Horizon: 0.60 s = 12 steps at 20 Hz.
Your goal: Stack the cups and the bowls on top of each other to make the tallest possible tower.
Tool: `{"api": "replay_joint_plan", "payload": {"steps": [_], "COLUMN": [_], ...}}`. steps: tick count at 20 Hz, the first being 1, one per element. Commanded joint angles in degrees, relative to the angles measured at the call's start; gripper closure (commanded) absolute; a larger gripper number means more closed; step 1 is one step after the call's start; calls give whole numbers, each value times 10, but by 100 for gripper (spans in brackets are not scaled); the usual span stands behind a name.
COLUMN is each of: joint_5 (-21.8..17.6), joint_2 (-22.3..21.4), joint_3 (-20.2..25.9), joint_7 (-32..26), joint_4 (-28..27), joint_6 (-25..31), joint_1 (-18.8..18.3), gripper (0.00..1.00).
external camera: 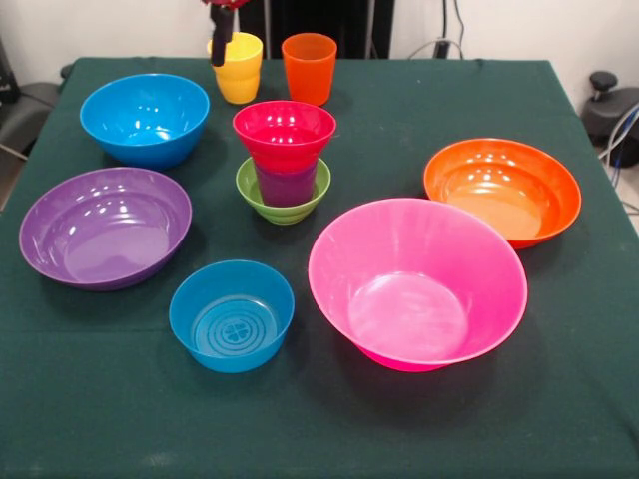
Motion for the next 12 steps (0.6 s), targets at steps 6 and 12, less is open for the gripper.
{"api": "replay_joint_plan", "payload": {"steps": [6,12], "joint_5": [-103,-104], "joint_2": [9,5], "joint_3": [123,138], "joint_7": [-228,-229], "joint_4": [-40,-35], "joint_6": [55,57], "joint_1": [-18,-16], "gripper": [0,0]}}
